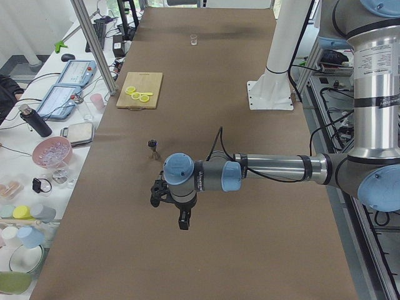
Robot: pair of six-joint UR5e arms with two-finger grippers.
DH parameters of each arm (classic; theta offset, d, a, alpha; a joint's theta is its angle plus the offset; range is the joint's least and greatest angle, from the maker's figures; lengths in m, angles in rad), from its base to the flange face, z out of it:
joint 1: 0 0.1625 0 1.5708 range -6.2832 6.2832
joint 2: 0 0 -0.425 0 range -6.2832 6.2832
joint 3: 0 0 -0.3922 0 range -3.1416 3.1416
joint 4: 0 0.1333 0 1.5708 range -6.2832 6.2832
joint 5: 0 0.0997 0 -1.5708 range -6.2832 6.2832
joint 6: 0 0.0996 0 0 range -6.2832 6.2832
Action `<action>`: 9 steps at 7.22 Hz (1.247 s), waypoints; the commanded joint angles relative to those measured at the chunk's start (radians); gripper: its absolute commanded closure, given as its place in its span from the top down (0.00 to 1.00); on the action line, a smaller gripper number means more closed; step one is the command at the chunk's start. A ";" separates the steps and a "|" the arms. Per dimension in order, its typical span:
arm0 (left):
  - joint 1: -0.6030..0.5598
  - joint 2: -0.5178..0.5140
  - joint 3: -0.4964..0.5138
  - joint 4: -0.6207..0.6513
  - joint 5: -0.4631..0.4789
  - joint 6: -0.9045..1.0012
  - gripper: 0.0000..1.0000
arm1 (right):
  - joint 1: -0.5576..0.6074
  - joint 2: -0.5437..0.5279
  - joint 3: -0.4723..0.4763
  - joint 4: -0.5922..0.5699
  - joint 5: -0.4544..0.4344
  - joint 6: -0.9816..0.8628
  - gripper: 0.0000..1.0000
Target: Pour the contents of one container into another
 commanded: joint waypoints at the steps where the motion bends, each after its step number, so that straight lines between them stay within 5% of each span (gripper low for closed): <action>1: 0.000 -0.002 -0.003 0.000 0.000 0.000 0.99 | 0.000 0.000 0.000 0.001 0.010 -0.002 1.00; 9: 0.000 -0.005 -0.003 -0.002 0.000 0.000 0.99 | 0.000 0.002 0.000 0.013 0.004 -0.005 1.00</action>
